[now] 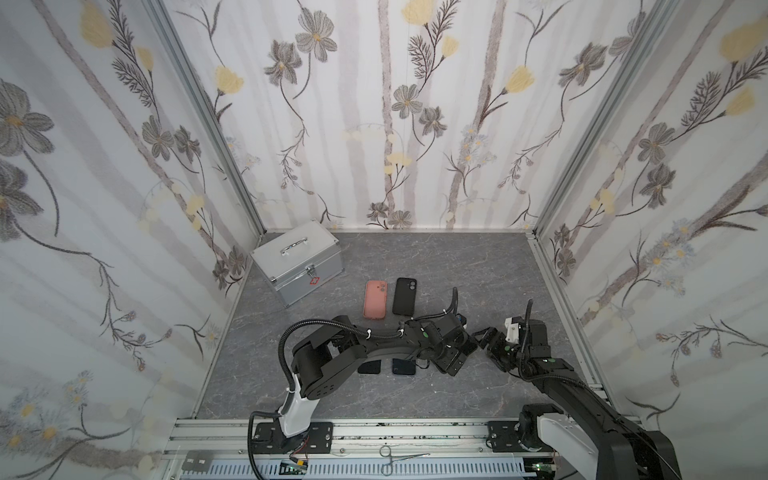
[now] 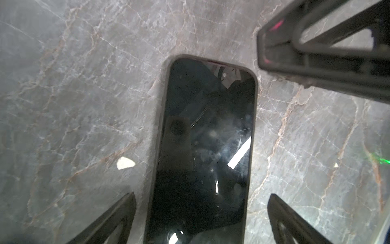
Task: Take the phone out of the phone case
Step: Pick up the phone from the middle-right of the table.
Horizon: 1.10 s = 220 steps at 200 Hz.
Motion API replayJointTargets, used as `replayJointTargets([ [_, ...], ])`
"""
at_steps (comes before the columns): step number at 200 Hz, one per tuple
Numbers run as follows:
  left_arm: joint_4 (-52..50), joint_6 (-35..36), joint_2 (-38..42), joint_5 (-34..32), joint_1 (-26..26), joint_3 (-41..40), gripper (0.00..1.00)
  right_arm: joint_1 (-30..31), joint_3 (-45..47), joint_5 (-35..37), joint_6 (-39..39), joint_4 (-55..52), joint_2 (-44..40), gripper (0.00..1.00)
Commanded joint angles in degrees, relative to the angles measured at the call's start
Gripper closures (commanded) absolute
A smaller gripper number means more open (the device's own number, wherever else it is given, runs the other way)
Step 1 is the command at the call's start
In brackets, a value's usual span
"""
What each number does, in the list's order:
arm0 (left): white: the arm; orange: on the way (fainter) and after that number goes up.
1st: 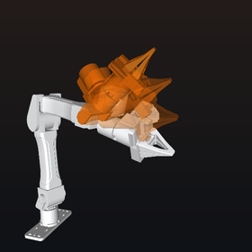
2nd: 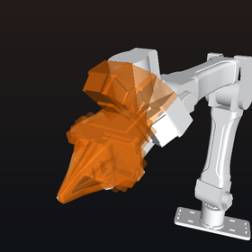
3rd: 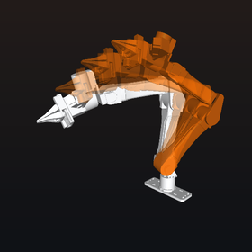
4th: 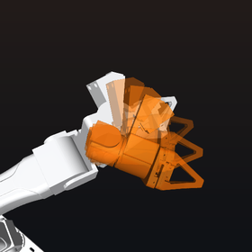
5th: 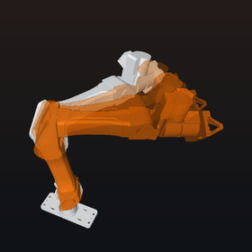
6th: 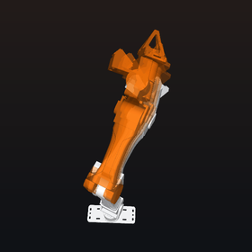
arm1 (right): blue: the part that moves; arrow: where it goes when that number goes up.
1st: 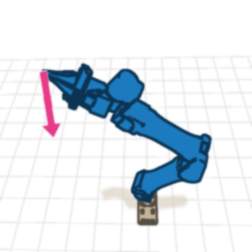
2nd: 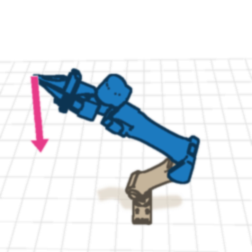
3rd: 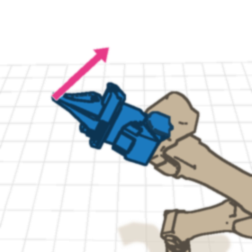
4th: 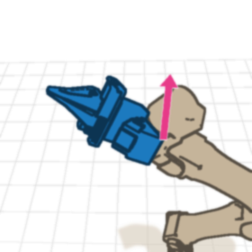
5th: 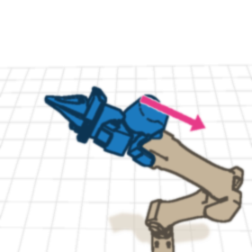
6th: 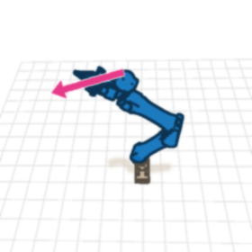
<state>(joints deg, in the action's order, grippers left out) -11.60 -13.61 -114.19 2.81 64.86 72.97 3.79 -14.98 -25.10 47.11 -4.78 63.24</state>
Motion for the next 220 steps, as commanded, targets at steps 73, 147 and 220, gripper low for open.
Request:
replayJointTargets([
  [73, -6.24, 4.67, -3.67, -9.71, 3.23, 2.73, 0.03, 0.08, -0.08, 1.99, 0.97, 1.08, -0.49, 0.17],
  [147, -7.47, 4.56, -4.72, -11.29, 3.63, 3.37, 0.2, 0.09, 0.13, 2.25, 0.96, 0.65, -1.09, 0.18],
  [220, -6.5, 2.05, -3.91, -7.65, 2.44, 3.74, 0.29, 0.08, 0.57, 2.02, 1.23, 1.1, -1.31, 0.18],
])
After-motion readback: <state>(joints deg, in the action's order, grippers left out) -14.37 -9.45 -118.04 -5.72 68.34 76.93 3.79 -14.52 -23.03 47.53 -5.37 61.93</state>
